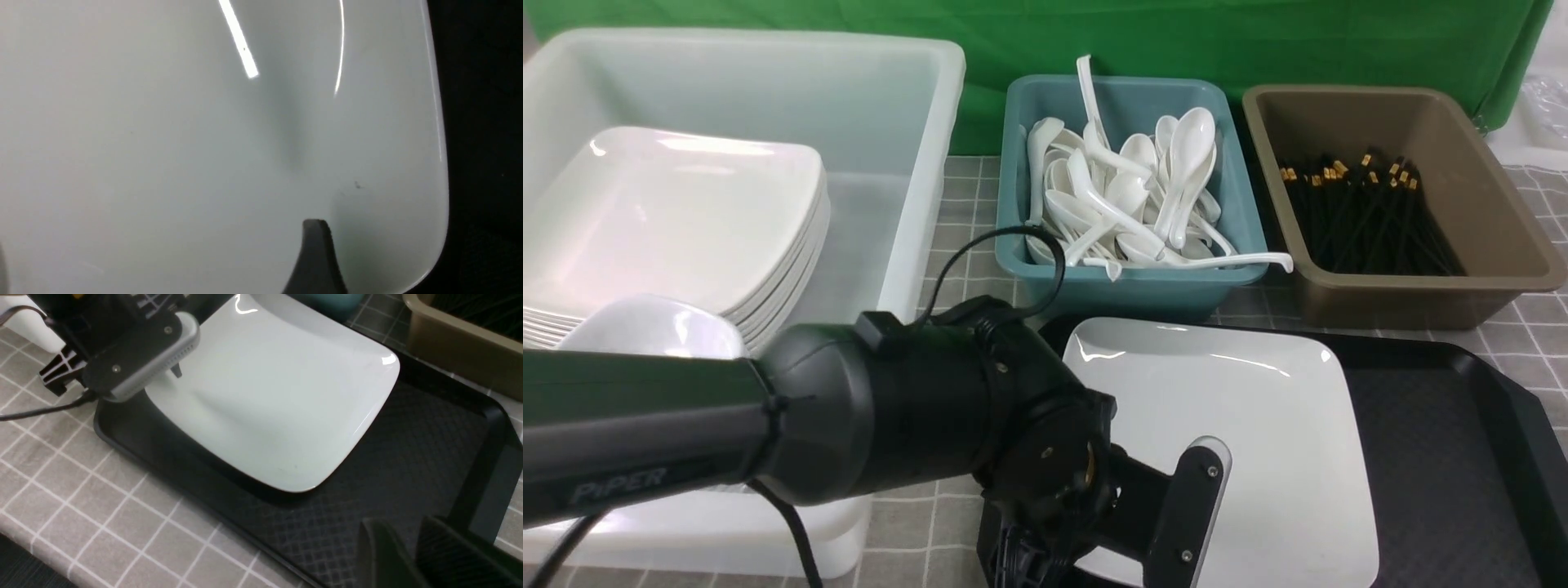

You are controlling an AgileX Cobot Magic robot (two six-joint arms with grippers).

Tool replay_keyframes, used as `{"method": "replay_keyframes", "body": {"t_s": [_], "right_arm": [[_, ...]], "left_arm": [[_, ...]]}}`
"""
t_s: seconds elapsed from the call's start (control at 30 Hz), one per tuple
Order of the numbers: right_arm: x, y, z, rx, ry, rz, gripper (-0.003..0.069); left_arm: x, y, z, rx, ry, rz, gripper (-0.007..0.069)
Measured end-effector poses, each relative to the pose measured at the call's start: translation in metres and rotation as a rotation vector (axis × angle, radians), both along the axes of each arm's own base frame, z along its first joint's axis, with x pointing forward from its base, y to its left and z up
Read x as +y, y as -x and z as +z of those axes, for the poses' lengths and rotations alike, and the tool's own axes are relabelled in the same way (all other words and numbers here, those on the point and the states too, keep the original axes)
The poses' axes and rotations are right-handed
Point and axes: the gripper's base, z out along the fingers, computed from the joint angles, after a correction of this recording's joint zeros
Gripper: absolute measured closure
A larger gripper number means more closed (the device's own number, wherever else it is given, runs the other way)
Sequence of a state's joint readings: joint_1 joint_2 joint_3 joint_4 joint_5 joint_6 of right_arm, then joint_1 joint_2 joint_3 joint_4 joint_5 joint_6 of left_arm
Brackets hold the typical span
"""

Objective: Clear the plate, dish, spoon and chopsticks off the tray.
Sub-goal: Use the left arm to grab a plate from the dinner plate

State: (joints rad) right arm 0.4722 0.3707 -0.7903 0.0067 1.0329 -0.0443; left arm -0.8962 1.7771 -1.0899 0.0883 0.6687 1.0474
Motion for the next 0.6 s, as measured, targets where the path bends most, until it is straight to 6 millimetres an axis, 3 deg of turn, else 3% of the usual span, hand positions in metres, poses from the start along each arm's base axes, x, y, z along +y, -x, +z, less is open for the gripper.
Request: {"method": "replay_keyframes", "body": {"t_s": [0.5,0.6], "right_arm": [[0.0,0.0,0.0,-0.004,0.005,-0.003,0.0461],[-0.001,-0.001,0.0,-0.007,0.012,-0.008,0.0456]], "left_arm": [[-0.006,-0.009,-0.023,-0.043,-0.041,-0.074,0.02],[-0.006,-0.009,-0.025,-0.042,-0.045,-0.071,0.0241]]}}
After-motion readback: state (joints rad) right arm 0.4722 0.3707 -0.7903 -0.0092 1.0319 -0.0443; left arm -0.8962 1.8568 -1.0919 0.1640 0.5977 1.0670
